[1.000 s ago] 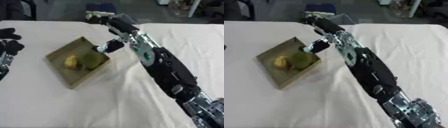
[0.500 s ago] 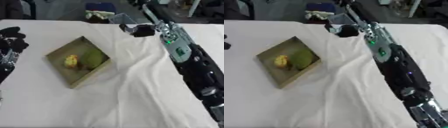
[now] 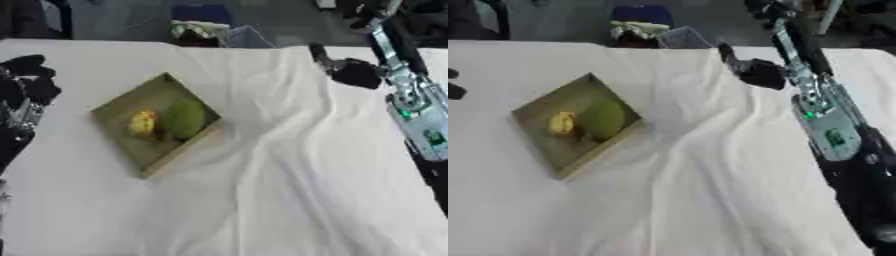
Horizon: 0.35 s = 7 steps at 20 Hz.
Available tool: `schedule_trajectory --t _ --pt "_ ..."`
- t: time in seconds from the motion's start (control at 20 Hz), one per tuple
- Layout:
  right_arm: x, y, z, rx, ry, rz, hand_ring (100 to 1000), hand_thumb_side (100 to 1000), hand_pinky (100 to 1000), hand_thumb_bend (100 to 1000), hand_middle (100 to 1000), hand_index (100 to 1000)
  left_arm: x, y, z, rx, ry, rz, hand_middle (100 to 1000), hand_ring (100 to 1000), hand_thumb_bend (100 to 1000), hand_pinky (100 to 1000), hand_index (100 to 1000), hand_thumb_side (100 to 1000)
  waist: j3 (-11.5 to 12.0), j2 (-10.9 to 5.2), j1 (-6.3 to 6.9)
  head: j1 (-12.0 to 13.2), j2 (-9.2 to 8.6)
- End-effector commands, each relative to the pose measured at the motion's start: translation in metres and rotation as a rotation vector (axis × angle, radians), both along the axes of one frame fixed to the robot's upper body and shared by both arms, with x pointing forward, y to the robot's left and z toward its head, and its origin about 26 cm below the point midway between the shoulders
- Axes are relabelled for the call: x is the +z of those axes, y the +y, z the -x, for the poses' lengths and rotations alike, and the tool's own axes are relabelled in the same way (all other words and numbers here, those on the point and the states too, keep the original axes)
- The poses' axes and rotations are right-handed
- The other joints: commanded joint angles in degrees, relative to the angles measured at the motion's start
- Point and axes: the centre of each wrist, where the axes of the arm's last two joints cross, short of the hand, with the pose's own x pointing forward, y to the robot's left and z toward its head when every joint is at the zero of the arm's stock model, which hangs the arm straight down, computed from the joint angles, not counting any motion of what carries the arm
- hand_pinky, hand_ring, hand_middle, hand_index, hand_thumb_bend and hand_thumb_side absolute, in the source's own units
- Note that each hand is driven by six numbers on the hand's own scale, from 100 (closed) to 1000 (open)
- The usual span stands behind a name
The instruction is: Pick up objects on the table and place them in the box.
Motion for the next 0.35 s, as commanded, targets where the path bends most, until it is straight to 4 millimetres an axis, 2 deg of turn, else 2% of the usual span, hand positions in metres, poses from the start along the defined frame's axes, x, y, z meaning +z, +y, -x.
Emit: schedule_trajectory --t 0.05,0.35 --pt "0.013 -0.004 0.018 -0.008 -0.066 -0.076 805 383 746 267 779 863 0.007 0.004 0.000 0.014 -0.023 -0.014 635 593 462 655 807 689 0.11 -0.67 0.15 0.31 -0.51" --pt "-0.001 -0.003 0.045 0.047 -0.042 -0.213 800 376 742 238 773 853 0.005 0.002 0.001 0.007 -0.020 -0.009 634 592 459 655 806 691 0.18 -0.32 0.40 0.69 -0.13"
